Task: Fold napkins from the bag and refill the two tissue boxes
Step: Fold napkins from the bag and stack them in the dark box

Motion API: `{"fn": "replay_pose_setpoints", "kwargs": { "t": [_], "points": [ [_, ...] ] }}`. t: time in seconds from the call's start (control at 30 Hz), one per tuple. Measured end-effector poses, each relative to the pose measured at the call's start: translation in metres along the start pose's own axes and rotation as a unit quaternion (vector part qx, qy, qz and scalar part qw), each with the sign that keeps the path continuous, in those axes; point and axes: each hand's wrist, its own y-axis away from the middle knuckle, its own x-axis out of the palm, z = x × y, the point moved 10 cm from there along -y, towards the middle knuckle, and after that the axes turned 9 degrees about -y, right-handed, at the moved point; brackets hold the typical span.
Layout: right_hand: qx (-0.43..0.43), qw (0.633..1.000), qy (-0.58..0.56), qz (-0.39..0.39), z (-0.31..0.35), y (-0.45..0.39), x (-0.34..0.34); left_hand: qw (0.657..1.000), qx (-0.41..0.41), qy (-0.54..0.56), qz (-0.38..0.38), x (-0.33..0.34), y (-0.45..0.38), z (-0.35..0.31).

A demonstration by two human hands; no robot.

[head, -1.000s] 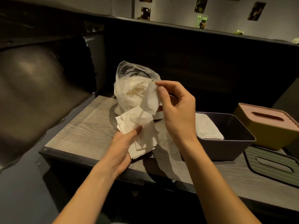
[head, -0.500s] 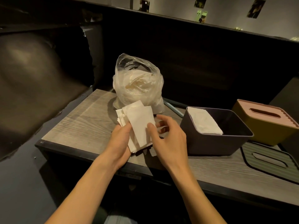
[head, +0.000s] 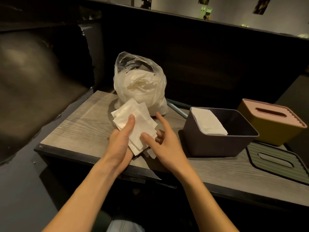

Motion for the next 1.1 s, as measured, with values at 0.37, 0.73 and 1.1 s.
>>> {"fn": "replay_pose_setpoints", "kwargs": {
  "t": [0.37, 0.73, 1.1],
  "points": [
    [-0.123, 0.987, 0.005, -0.099, 0.025, 0.006, -0.028, 0.948, 0.142, -0.279, -0.056, -0.027, -0.005, -0.03],
    [-0.077, 0.994, 0.078, -0.016, 0.011, -0.004, -0.006, 0.913, 0.201, -0.354, 0.008, -0.001, -0.012, -0.024],
    [-0.078, 0.991, 0.097, -0.055, 0.009, -0.002, -0.011, 0.948, 0.173, -0.254, -0.082, 0.0, -0.018, -0.018]
  ]
}}
